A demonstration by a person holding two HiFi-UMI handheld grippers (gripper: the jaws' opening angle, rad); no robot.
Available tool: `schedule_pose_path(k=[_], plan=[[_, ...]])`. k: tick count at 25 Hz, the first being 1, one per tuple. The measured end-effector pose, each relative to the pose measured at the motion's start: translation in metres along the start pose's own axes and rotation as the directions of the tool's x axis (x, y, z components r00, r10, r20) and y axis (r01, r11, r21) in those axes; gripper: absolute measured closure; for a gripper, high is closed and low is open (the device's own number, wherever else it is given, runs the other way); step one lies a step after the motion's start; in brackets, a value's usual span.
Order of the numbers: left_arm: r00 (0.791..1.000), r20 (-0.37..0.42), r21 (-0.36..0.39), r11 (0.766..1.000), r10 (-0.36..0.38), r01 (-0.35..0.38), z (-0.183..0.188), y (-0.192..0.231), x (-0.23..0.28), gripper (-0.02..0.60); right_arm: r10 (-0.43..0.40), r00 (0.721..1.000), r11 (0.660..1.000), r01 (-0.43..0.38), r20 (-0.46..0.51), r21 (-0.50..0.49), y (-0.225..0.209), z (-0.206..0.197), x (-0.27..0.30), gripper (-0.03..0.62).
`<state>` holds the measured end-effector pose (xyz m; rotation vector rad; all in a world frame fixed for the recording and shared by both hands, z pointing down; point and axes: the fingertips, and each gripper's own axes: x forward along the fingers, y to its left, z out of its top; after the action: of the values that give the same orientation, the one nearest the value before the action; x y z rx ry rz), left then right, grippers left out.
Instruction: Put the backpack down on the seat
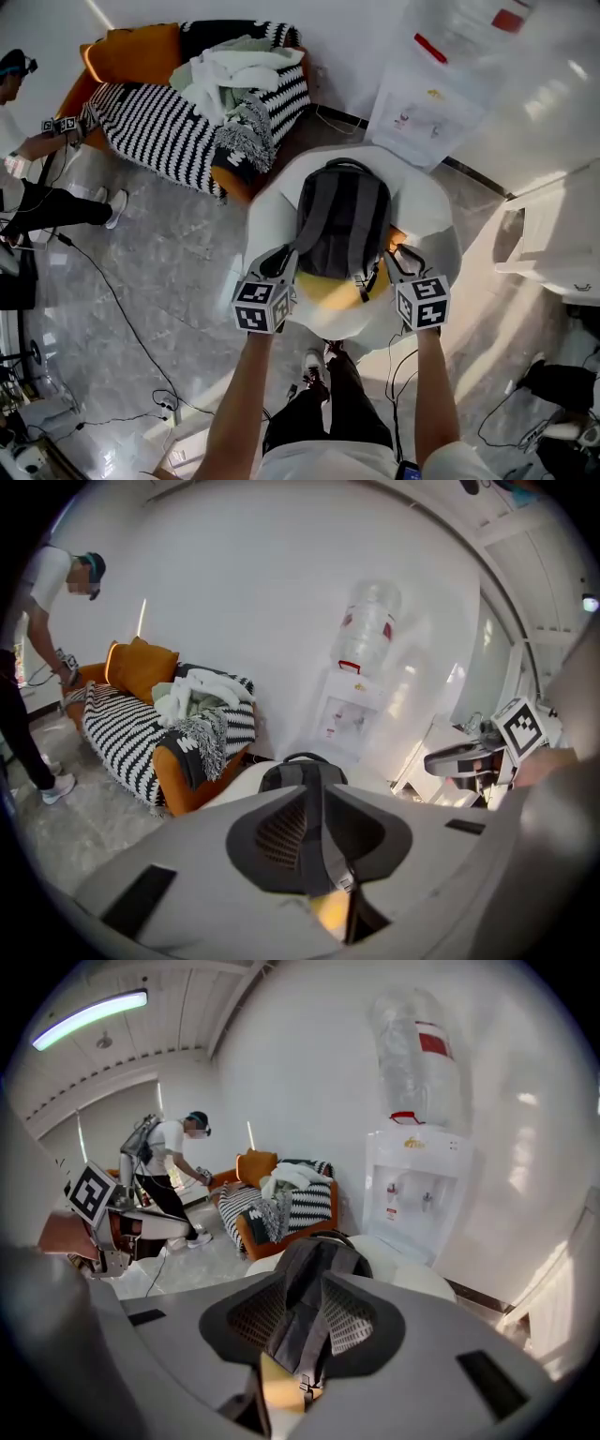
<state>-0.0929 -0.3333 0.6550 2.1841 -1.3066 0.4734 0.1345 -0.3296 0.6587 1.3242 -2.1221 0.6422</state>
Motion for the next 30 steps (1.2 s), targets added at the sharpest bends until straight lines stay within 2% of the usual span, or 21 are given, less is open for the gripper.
schedule_pose_path(k=[4, 8, 13, 21, 26, 30], plan=[[1.0, 0.007, 0.041, 0.999, -0.002, 0.002, 0.005, -0.009, -0.022, 0.522, -0.006, 1.0, 1.0, 0.006, 0.023, -0.006, 0.01, 0.011, -0.024, 0.479], [1.0, 0.017, 0.076, 0.997, -0.002, 0.0, 0.01, -0.02, -0.043, 0.528, 0.029, 0.999, 0.999, -0.028, 0.045, -0.017, 0.026, 0.014, -0.046, 0.479], [0.996, 0.065, 0.024, 0.998, -0.059, 0.058, 0.024, -0.038, -0.073, 0.574, 0.027, 0.997, 1.0, -0.026, 0.07, -0.015, 0.041, 0.02, -0.071, 0.49], [0.995, 0.09, 0.046, 0.998, -0.041, 0.037, 0.034, -0.046, -0.117, 0.591, 0.038, 0.989, 0.998, -0.03, 0.143, -0.053, 0.068, 0.037, -0.113, 0.542], [0.995, 0.056, 0.161, 0.984, -0.084, 0.074, 0.036, -0.061, -0.138, 0.592, 0.027, 0.984, 0.996, -0.012, 0.177, -0.087, 0.075, 0.047, -0.143, 0.589], [0.993, 0.103, 0.183, 0.983, -0.053, 0.033, 0.045, -0.064, -0.16, 0.594, 0.033, 0.977, 0.995, -0.013, 0.211, -0.097, 0.084, 0.051, -0.165, 0.589]])
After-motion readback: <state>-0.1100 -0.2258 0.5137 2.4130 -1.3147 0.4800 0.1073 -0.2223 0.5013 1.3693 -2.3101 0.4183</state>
